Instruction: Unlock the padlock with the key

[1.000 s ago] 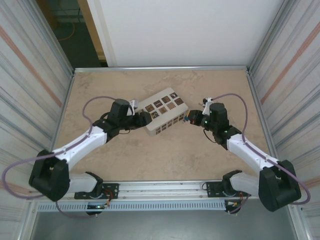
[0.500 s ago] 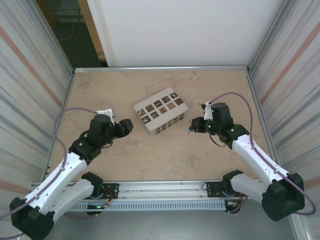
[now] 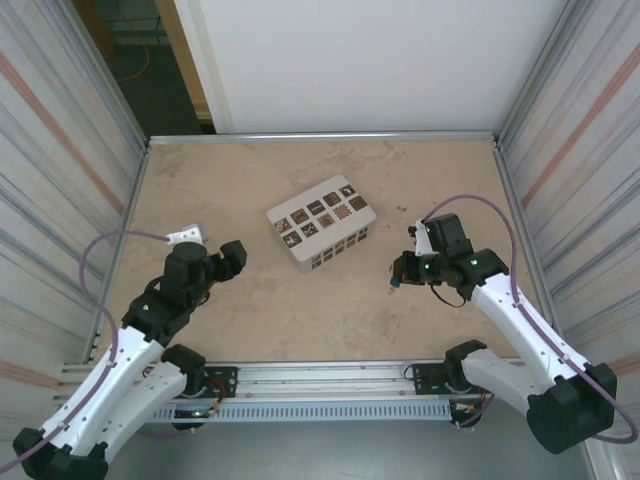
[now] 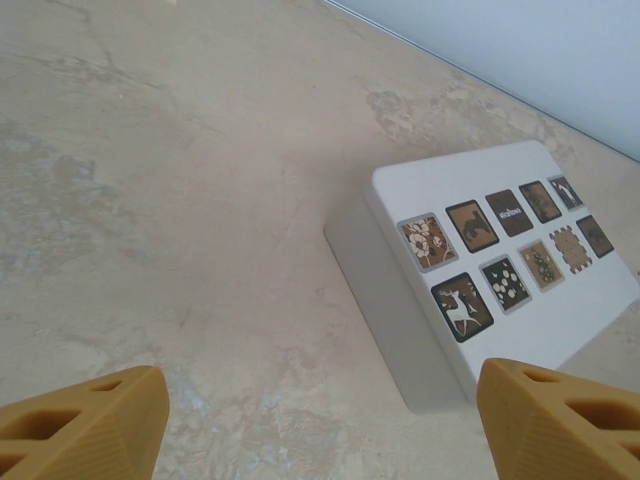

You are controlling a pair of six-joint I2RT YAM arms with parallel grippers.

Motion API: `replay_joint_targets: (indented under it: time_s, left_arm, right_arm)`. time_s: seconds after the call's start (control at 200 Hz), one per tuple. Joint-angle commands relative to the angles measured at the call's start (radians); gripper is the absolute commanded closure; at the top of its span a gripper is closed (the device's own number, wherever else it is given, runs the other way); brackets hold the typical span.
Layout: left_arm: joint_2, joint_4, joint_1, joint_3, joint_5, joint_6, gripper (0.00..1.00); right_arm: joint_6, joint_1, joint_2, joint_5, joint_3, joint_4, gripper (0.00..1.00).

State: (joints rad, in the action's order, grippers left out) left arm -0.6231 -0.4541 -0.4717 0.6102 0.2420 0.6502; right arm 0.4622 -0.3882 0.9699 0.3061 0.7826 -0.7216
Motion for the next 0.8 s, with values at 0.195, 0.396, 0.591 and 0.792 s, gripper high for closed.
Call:
replay_joint_targets:
  time_s: [0.195, 0.396, 0.591, 0.792]
  left_arm:
    - [0.047, -0.052, 0.014, 0.01, 0.057, -0.023, 0.17]
    - [0.064, -0.07, 0.015, 0.019, 0.067, -0.025, 0.17]
    - [0.069, -0.072, 0.015, 0.013, 0.065, -0.022, 0.16]
    - [0.068, -0.077, 0.015, 0.011, 0.066, -0.019, 0.16]
  right_arm:
    - [0.047, -0.095, 0.044, -0.025, -0.034, -0.133, 1.0]
    - [0.084, -0.138, 0.108, -0.009, -0.064, -0.062, 1.0]
    - [0.136, -0.17, 0.198, 0.043, -0.108, 0.081, 1.0]
    - [0.15, -0.179, 0.271, 0.074, -0.134, 0.146, 1.0]
